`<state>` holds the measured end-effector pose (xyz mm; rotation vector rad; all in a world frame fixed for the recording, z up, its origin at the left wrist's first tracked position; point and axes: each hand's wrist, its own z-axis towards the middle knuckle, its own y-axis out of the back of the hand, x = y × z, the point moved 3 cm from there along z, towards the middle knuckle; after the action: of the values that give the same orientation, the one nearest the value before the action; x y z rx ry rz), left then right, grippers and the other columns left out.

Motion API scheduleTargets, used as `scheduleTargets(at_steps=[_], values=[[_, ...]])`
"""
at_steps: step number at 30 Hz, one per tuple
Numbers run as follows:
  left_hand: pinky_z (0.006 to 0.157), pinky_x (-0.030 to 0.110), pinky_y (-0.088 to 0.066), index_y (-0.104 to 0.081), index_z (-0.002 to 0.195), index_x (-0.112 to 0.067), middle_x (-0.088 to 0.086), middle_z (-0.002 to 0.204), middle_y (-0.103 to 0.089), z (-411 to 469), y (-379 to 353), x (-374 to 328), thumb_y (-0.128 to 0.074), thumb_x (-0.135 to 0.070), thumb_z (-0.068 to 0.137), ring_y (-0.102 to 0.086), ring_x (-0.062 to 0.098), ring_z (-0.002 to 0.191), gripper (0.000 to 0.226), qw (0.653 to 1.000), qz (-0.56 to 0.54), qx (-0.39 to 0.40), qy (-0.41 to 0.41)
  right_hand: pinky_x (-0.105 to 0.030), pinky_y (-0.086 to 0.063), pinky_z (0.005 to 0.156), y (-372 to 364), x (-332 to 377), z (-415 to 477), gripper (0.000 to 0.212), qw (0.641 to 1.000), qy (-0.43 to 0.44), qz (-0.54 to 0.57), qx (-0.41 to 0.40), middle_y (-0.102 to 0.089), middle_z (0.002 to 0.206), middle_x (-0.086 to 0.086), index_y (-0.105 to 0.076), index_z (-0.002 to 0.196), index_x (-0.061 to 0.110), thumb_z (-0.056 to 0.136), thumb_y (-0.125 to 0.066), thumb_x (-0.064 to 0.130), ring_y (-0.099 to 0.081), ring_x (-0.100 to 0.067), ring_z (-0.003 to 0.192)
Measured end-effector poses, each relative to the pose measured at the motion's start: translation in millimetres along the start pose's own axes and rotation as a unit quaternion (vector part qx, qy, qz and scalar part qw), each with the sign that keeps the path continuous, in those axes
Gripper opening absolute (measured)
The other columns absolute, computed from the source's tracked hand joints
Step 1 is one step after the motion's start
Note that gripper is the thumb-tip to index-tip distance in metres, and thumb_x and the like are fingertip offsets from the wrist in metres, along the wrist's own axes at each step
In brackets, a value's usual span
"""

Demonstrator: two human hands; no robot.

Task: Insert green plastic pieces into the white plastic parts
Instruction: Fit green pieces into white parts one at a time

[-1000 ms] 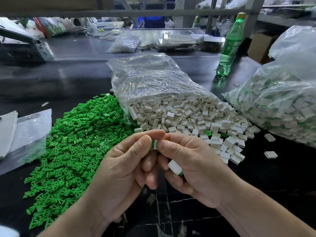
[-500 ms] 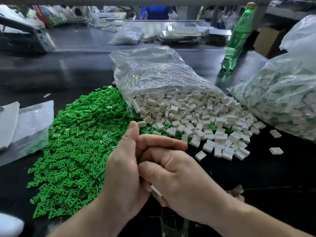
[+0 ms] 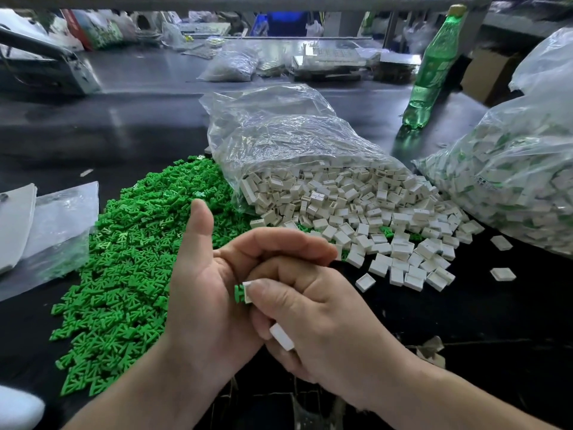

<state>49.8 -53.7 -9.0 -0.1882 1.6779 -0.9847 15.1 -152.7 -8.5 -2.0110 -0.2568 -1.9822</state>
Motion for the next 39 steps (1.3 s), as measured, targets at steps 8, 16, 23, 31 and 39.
scheduleTargets(at_steps=[8,16,23,31,39], values=[[0.07,0.046,-0.059,-0.069,0.062,-0.004,0.033,0.084,-0.069,-5.0,0.9,12.5,-0.033,-0.064,0.095,-0.07,0.046,0.082,0.077,0.985,0.095,-0.128,-0.065,-0.014,-0.041,0.047,-2.0,-4.1,-4.7,0.03,0.996,0.015,-0.083,-0.014,-0.058,0.059,0.009,-0.061,0.071,0.021,0.1,-0.058,0.019,-0.052,-0.002,0.047],[0.067,0.044,-0.059,-0.066,0.059,-0.004,0.03,0.074,-0.068,-8.2,-4.6,10.1,-0.037,-0.058,0.096,-0.071,0.044,0.076,0.072,0.982,0.076,-0.146,-0.088,-0.009,-0.041,0.048,-6.0,-0.5,-7.6,0.031,0.994,0.039,-0.099,-0.028,-0.056,0.061,0.015,-0.061,0.072,0.022,0.101,-0.057,0.011,-0.056,0.003,0.052],[0.07,0.05,-0.057,-0.07,0.096,-0.007,0.021,0.092,-0.072,-5.4,7.9,-3.0,-0.057,-0.037,0.089,-0.068,0.045,0.081,0.034,0.949,0.28,-0.103,-0.1,-0.014,-0.028,0.035,9.5,-2.4,0.6,0.018,0.992,-0.051,0.109,-0.028,-0.055,0.064,-0.002,-0.063,0.079,0.019,0.093,-0.058,0.028,-0.04,-0.01,0.036],[0.075,0.017,-0.054,-0.067,0.092,-0.018,-0.002,0.103,-0.07,-15.2,5.5,-25.2,-0.064,-0.023,0.079,-0.071,0.016,0.091,0.014,0.794,0.539,-0.046,-0.276,-0.013,-0.024,0.034,23.8,-0.4,2.6,0.016,0.98,-0.07,0.186,-0.027,-0.054,0.063,-0.002,-0.061,0.074,0.018,0.087,-0.06,0.027,-0.038,-0.009,0.036],[0.081,0.012,-0.049,-0.067,0.093,-0.022,-0.011,0.102,-0.069,-14.4,2.6,-28.9,-0.065,-0.03,0.081,-0.068,0.011,0.097,0.013,0.725,0.615,-0.044,-0.308,-0.014,-0.023,0.035,30.2,-1.6,3.7,0.015,0.977,-0.089,0.194,-0.018,-0.053,0.066,-0.003,-0.059,0.075,0.017,0.086,-0.059,0.027,-0.039,-0.009,0.037]])
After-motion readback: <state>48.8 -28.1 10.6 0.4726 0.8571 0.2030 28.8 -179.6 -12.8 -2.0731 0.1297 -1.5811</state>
